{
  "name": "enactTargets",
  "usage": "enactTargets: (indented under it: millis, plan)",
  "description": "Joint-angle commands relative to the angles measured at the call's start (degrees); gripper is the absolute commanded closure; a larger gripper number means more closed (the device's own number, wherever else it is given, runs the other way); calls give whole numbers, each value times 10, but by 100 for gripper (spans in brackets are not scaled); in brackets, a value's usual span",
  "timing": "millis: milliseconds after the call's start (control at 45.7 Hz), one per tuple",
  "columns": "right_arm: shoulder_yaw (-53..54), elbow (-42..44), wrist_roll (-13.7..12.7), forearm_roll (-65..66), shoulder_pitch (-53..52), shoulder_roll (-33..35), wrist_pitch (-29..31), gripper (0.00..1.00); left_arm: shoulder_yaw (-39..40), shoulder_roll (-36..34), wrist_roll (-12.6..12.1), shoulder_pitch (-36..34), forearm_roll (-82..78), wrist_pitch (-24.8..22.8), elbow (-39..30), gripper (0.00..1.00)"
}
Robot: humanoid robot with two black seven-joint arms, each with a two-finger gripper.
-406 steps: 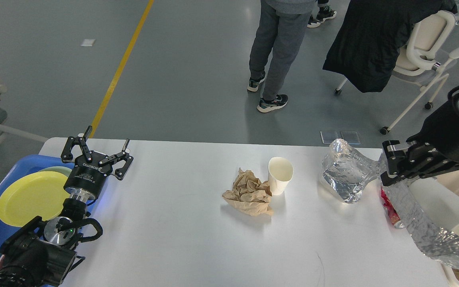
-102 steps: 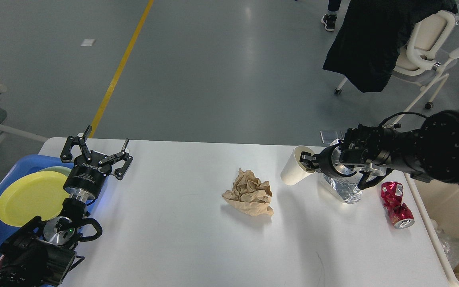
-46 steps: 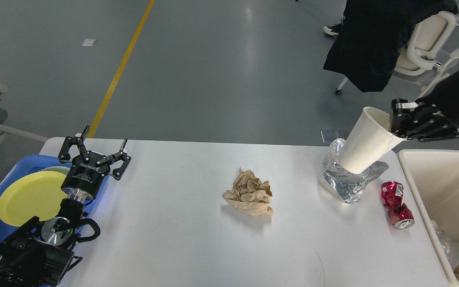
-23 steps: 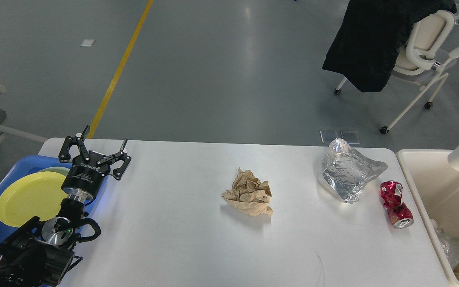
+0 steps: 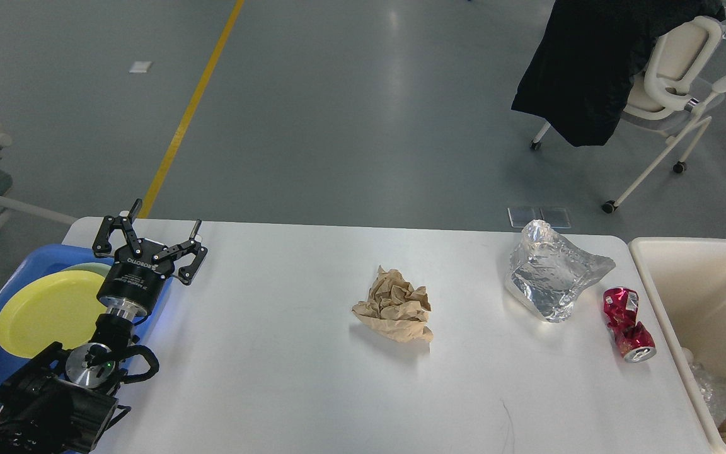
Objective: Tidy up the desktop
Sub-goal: 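Release the cup in the bin and raise the right gripper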
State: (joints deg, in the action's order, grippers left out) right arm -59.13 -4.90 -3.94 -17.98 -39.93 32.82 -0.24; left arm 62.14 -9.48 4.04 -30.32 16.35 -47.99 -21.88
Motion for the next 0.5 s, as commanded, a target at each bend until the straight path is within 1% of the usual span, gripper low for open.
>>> enactTargets:
  millis: [0,240,262,284,306,328,481]
  plan:
    - [29,21,0,-1,28,-15,-1,100,0,1,0,0,0,0,0,0]
    - [29,22,1,2,29,-30,-1,100,0,1,0,0,0,0,0,0]
    - [29,22,1,3,29,-30,-1,96,0,1,0,0,0,0,0,0]
    - [29,21,1,4,29,-30,1,74,0,1,0,0,0,0,0,0]
    - [29,22,1,5,29,-31,1,25,0,1,0,0,0,0,0,0]
    - [27,21,1,6,29,-32,2,0,0,1,0,0,0,0,0,0]
    - [24,22,2,6,30,-34,0,0,0,1,0,-1,0,0,0,0]
